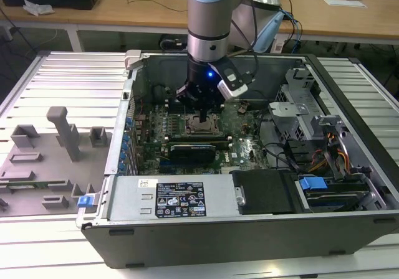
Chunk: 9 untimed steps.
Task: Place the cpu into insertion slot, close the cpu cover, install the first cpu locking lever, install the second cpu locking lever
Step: 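Close the cpu cover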
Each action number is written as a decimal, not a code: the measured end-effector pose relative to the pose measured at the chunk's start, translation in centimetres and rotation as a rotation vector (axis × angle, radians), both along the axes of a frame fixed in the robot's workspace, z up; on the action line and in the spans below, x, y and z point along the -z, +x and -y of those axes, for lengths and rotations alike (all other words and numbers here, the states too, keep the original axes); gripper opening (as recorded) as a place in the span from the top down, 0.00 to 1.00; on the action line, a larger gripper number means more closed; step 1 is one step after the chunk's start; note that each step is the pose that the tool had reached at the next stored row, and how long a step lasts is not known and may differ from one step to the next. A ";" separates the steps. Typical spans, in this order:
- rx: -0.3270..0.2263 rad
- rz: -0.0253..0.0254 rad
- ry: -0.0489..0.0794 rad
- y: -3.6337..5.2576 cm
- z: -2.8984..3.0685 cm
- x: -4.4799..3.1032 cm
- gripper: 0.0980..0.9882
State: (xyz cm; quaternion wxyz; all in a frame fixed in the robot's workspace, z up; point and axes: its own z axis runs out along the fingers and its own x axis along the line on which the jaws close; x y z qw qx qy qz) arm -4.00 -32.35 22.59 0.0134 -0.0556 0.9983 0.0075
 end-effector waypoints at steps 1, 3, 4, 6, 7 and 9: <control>0.009 0.0001 0.000 0.00 0.00 -0.20 0.99; 0.025 0.0002 0.000 0.00 0.00 -1.05 0.99; 0.028 0.0004 0.000 0.00 0.00 -1.27 0.99; 0.034 0.0005 0.000 0.00 0.00 -1.63 0.99; 0.034 0.0006 0.000 0.00 0.00 -1.62 0.99; 0.035 0.0005 0.000 0.00 0.00 -1.63 0.99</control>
